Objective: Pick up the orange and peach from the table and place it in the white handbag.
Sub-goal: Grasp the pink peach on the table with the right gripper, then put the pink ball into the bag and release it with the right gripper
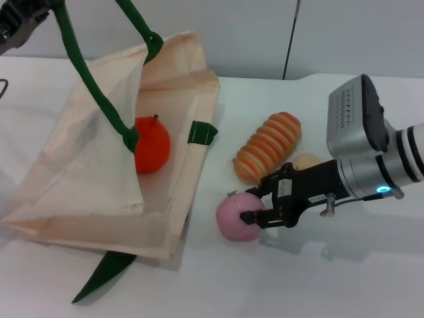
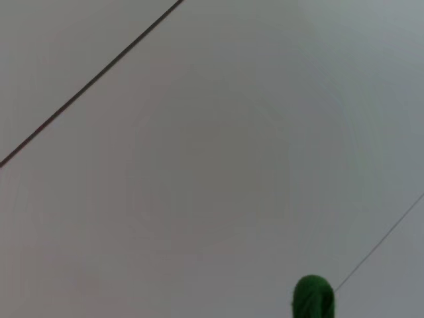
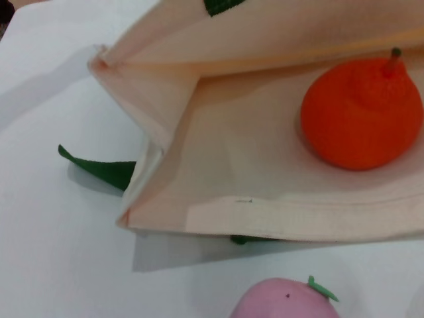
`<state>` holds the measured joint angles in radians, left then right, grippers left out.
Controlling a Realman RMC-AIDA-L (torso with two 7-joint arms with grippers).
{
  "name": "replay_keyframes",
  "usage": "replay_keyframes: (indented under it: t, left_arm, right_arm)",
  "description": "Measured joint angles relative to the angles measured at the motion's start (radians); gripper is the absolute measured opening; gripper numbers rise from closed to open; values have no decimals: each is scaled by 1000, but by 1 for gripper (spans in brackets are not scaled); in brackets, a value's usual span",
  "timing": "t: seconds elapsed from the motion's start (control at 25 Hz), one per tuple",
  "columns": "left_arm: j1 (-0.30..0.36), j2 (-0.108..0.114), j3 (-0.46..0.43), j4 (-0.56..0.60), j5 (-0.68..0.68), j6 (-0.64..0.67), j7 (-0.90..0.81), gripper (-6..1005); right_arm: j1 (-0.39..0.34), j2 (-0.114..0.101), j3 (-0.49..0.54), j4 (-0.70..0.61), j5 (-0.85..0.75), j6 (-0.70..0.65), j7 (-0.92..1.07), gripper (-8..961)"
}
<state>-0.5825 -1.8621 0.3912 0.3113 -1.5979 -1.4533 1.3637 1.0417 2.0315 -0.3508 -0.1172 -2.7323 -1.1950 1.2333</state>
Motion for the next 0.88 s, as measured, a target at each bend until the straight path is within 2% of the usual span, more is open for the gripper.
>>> replay_keyframes:
  t: [0.4, 0.64, 0.88]
  left_arm:
    - [3, 2, -1, 0, -2, 0, 0, 121]
    - [4, 5, -2, 0, -4, -3, 0, 121]
    - [4, 6, 0, 0, -5, -8, 0, 121]
  right_arm:
    - [-4, -5, -2, -17, 2, -42, 4, 443]
    - [-34, -2, 8, -151, 39, -200, 4, 420]
    - [-49, -2, 8, -269, 159, -311, -1, 409]
